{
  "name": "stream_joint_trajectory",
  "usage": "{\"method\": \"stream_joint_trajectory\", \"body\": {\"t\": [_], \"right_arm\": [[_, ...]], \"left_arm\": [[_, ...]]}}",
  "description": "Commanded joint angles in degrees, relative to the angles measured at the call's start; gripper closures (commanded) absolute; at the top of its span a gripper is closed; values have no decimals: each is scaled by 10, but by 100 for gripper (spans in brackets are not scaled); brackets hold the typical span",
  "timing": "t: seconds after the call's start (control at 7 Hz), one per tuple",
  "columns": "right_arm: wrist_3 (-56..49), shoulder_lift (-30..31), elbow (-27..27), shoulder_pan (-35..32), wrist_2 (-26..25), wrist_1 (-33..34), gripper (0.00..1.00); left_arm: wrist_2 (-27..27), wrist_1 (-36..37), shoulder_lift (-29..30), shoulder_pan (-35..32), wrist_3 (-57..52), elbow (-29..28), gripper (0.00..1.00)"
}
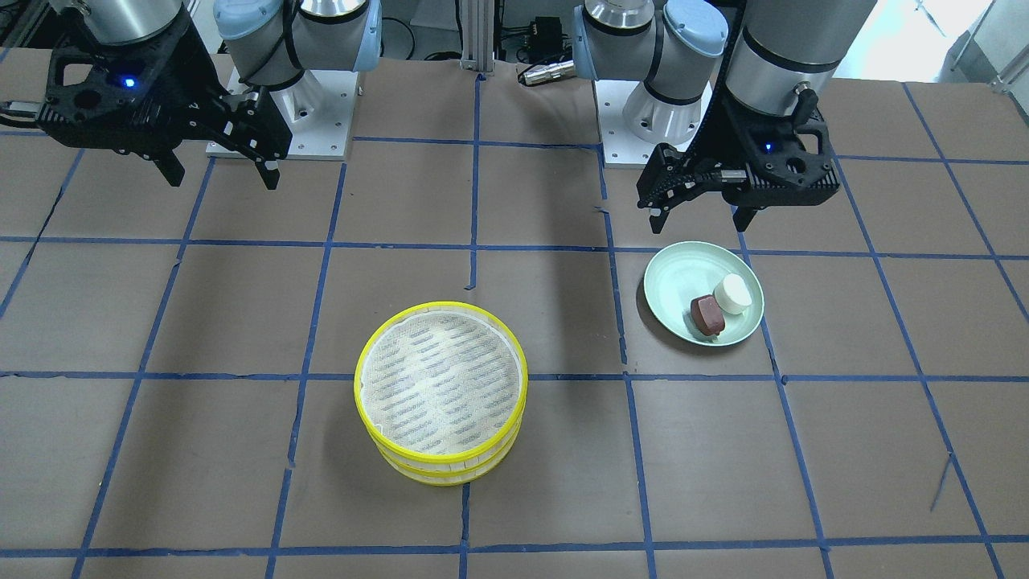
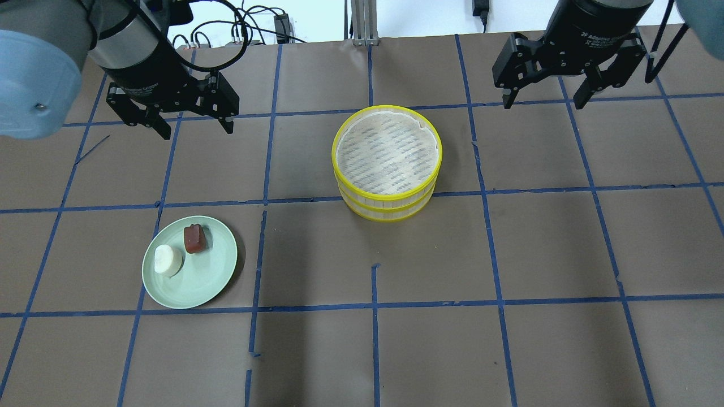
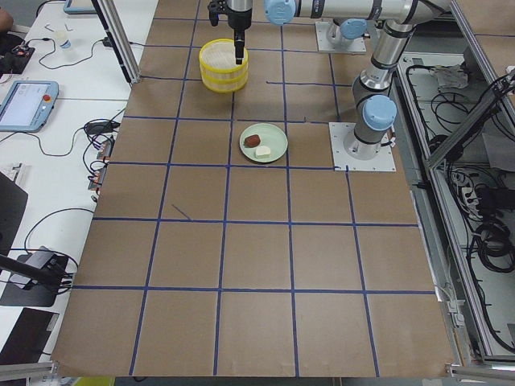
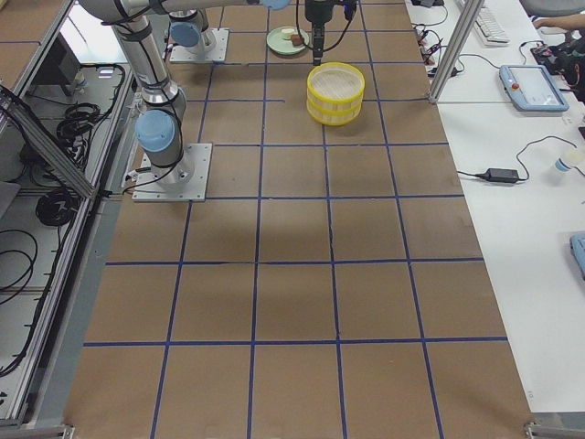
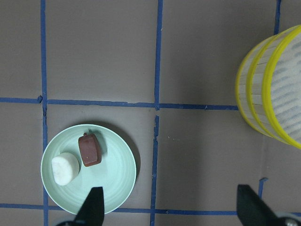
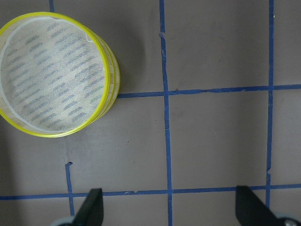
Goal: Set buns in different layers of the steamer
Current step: 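Move the left gripper to the plate while the right reaches the steamer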
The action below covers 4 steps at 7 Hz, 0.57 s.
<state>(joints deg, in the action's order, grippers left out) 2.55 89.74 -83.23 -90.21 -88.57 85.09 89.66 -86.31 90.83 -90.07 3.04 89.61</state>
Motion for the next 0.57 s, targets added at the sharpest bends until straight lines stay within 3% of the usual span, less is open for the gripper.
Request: {"method": "stream_joint_trajectory", "body": {"t": [0.0,0.43], "right_arm": [[3,1,-3,-2,2,-2,0],[8,2,-6,-3,9,0,0]], "left_arm": [[-4,0,0,3,-4,-2,0],[3,13,0,52,-60,-2,0]]}}
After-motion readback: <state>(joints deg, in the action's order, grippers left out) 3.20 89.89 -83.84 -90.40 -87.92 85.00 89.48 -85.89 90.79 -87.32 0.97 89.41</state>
